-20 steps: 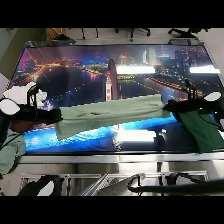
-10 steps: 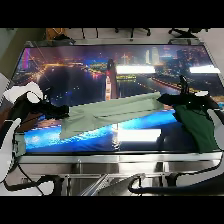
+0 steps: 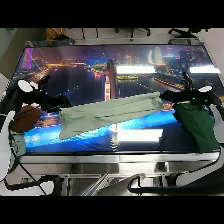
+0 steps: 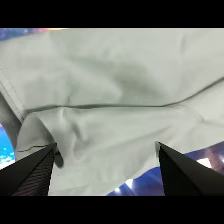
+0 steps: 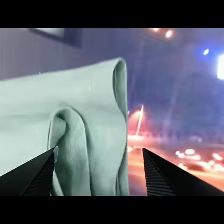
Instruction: Fold the shirts.
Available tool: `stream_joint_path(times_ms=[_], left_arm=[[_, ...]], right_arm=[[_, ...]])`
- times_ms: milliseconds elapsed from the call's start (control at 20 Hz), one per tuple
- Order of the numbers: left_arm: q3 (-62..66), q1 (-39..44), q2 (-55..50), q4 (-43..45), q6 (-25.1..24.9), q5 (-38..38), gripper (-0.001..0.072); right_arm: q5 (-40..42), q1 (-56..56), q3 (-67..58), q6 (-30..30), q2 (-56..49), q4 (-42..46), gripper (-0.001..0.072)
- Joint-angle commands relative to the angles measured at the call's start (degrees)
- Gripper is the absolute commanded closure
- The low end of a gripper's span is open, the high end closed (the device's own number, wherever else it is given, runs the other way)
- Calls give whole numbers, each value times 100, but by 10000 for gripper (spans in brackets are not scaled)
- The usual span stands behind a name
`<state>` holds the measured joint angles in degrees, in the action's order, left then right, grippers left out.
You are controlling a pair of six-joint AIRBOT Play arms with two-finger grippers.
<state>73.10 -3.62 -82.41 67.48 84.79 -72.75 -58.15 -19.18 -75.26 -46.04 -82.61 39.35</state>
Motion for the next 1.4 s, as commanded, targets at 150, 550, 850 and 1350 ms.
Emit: stream_joint_path(times_ms=[150, 550, 850, 1350], left_arm=[[168, 208, 313, -149, 144, -28, 324], [170, 1464, -339, -861, -98, 1145, 690], [962, 2763, -1875, -857, -96, 1690, 690], [4605, 3995, -4572, -868, -39, 1038, 692]], right_arm=[[-772, 26, -44, 87, -518, -839, 118], [-1285, 212, -240, 85, -584, -994, 693], [-1803, 190, -529, -74, -39, -1204, 695], [-2184, 177, -529, -664, 1550, -901, 695]])
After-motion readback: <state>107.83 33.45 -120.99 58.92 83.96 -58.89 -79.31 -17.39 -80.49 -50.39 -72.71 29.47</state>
